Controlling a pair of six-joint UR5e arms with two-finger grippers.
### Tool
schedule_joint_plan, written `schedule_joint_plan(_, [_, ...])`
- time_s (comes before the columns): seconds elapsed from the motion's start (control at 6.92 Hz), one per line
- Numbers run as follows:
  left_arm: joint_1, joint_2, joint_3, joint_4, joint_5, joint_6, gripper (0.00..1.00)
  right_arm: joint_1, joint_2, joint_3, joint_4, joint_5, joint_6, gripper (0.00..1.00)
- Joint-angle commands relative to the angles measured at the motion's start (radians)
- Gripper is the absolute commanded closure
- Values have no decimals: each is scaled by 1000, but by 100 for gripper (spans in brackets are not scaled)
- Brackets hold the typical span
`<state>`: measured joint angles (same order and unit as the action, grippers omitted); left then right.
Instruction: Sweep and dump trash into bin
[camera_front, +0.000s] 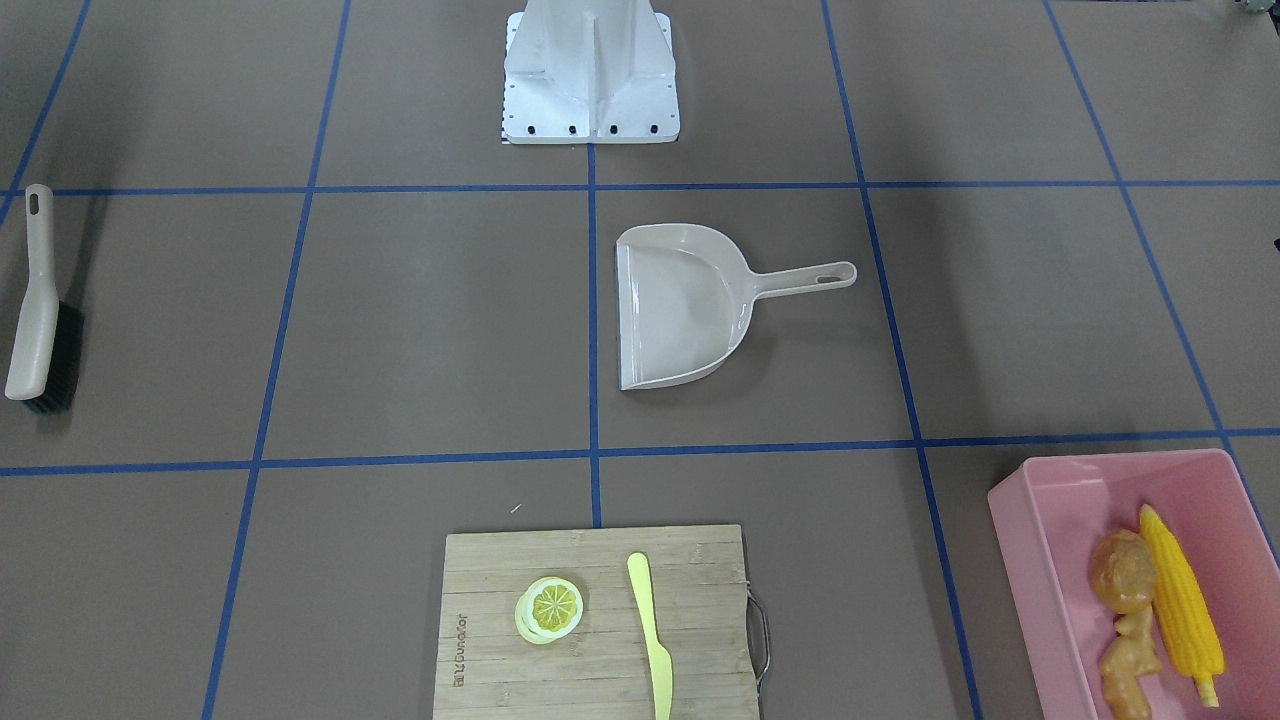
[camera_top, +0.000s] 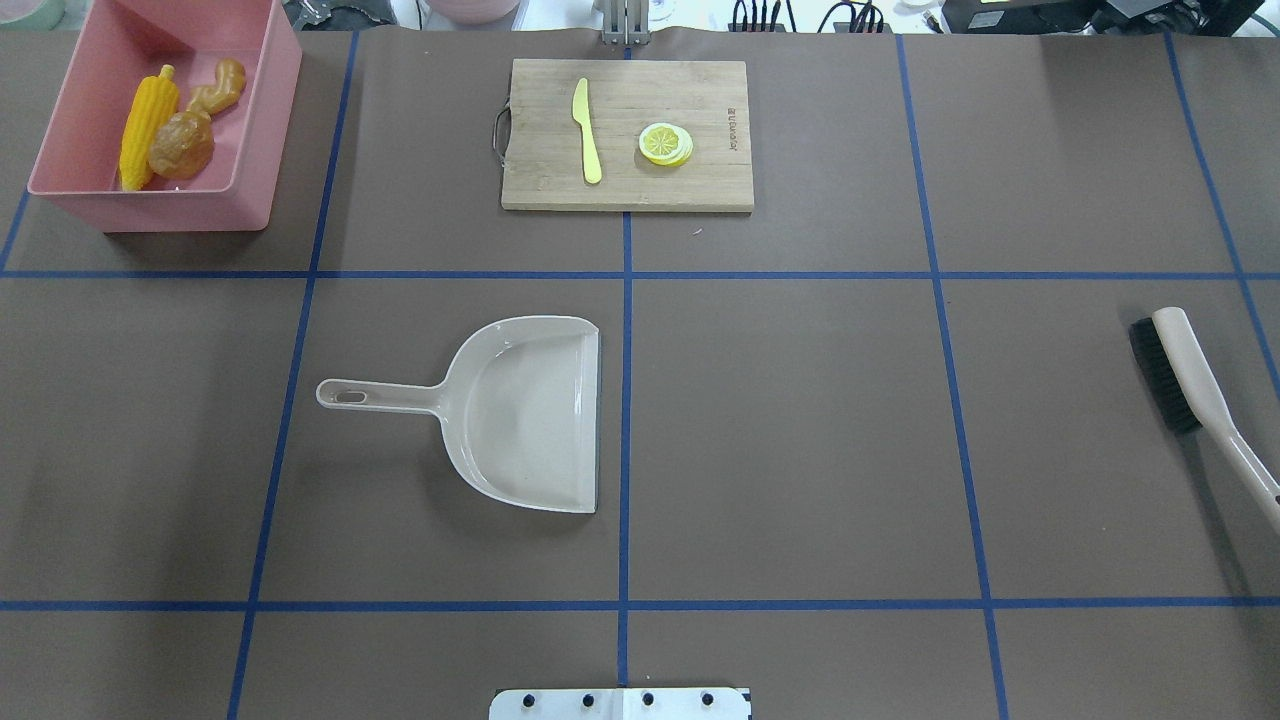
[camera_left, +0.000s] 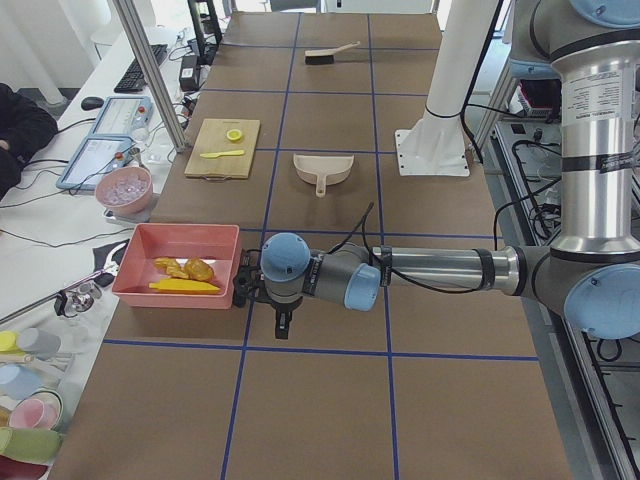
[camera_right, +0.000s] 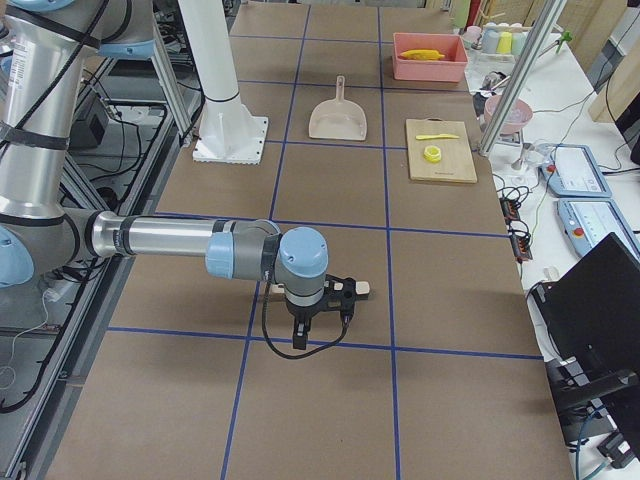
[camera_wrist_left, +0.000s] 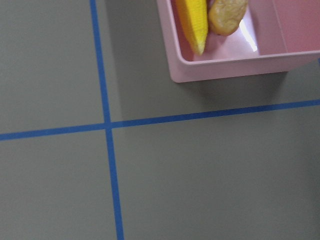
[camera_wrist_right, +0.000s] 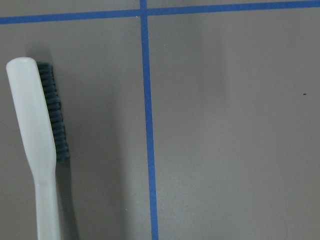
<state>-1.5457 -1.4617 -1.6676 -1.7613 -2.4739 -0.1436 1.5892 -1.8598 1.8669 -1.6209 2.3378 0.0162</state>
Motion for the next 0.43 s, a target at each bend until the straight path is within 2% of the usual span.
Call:
schedule_joint_plan(0.0, [-39,9,8,126,64,158,2,0,1,-3,-1,0,-1,0])
schedule_joint_plan(0.14, [-53,9,6,173,129,223,2,0,1,-3,-1,0,-1,0])
schedule_joint_plan(0.29, [-56,9,3,195,135,237,2,0,1,-3,-1,0,-1,0])
